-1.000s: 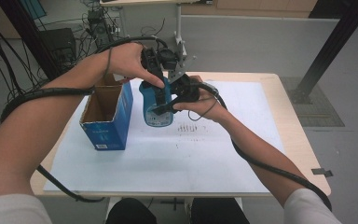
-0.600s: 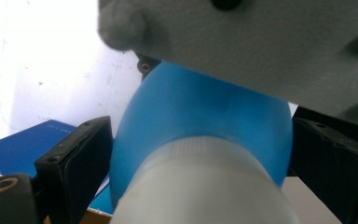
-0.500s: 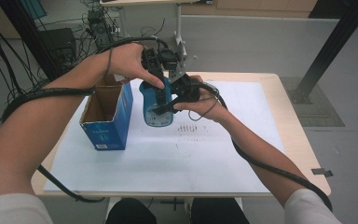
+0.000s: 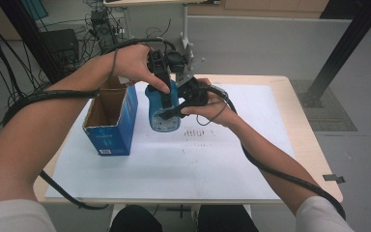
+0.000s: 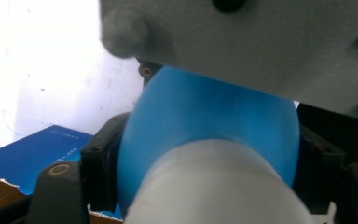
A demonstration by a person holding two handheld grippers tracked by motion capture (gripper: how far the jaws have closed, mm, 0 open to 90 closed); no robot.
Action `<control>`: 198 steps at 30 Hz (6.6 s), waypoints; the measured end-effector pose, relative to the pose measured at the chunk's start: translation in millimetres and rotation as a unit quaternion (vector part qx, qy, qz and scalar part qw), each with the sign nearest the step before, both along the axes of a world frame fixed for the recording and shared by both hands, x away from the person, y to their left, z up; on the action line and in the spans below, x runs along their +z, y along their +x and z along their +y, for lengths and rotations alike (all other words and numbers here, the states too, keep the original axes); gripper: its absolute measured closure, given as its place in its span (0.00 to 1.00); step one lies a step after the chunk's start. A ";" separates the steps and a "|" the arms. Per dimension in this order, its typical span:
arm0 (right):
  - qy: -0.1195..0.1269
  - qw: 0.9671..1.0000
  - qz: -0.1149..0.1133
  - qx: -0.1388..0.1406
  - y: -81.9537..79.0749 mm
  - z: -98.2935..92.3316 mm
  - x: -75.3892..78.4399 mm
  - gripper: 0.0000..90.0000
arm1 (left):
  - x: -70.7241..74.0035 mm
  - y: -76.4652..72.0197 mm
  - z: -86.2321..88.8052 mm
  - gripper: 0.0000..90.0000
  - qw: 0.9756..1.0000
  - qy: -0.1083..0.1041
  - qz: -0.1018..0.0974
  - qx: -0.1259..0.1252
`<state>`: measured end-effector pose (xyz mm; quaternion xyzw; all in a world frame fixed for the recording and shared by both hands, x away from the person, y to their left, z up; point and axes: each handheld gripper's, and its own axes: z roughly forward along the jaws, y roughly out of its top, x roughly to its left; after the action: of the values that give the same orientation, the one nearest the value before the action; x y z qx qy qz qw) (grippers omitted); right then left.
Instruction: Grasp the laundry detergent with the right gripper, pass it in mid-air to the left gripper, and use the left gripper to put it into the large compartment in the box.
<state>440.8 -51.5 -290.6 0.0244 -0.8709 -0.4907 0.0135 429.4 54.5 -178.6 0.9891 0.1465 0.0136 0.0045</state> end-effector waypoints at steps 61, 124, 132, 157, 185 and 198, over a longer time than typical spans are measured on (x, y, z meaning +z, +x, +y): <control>0.001 1.000 0.005 0.008 -2.1 2.8 -4.5 0.48 | -2.4 -2.2 1.7 0.40 1.000 0.006 -0.003 -0.008; 0.014 1.000 0.012 0.011 -1.7 0.7 -5.9 0.46 | -0.7 -3.5 -0.3 0.40 1.000 0.006 -0.001 -0.004; 0.018 1.000 0.012 0.009 -2.0 -1.2 -5.5 0.46 | 0.3 -3.7 -3.0 0.40 1.000 0.011 -0.003 -0.005; 0.032 0.999 0.020 -0.009 -5.0 -6.0 -6.9 0.34 | 3.1 -4.1 -5.1 0.40 1.000 0.003 -0.004 0.002; -0.133 0.977 0.091 -0.141 10.2 -107.5 -3.6 0.04 | 33.7 12.2 4.8 0.40 0.993 -0.007 0.002 0.118; -0.222 0.952 0.083 -0.196 11.5 -162.6 14.4 0.05 | 76.1 17.0 24.2 0.40 0.972 -0.010 -0.030 0.234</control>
<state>452.3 -214.1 -276.2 -0.1913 -0.9412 -0.2784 -0.0059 446.4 78.7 -102.5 0.9265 0.3736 0.0421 0.0159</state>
